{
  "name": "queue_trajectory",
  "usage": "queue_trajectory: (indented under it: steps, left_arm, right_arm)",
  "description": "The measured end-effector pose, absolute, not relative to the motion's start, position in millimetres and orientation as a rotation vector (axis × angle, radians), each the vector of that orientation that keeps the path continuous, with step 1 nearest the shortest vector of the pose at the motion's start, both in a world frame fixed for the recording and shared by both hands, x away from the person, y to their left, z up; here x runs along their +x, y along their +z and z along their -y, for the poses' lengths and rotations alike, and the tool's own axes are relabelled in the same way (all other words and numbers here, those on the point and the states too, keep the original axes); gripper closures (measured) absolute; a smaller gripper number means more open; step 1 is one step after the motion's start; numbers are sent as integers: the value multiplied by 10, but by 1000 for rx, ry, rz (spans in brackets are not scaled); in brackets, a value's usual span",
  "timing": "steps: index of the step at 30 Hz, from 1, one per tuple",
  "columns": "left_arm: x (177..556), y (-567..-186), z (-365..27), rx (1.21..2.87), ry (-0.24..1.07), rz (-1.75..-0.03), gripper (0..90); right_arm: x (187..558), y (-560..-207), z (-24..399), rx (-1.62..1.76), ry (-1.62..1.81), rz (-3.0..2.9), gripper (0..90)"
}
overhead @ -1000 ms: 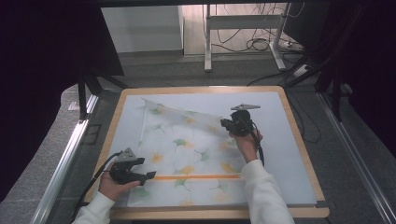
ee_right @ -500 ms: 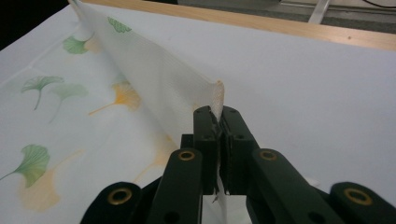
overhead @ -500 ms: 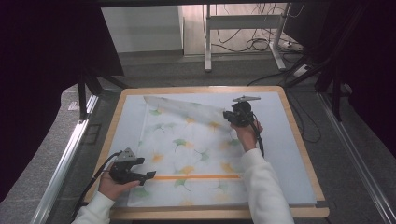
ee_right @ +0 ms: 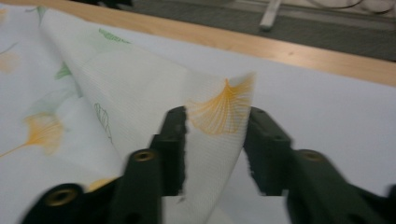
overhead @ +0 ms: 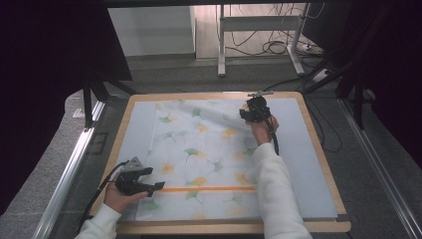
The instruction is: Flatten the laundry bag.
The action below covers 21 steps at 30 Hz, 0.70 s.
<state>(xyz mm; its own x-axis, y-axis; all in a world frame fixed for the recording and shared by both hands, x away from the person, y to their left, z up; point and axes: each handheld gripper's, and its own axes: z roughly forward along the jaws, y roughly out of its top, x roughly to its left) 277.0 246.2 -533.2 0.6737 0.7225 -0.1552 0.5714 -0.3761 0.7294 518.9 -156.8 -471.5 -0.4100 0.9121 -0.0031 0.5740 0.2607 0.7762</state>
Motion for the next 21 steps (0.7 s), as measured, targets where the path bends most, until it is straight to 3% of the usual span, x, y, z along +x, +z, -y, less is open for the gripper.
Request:
queue_trajectory:
  steps: [5, 21]
  left_arm:
    - [2765, -5332, -2464, 2088, 240, -991, 223]
    - [2740, -5298, -2456, 2066, 266, -990, 223]
  right_arm:
    - [5098, -4624, 1647, 1363, 997, -2029, 430]
    - [4287, -4536, 1860, 1221, 1108, -2233, 484]
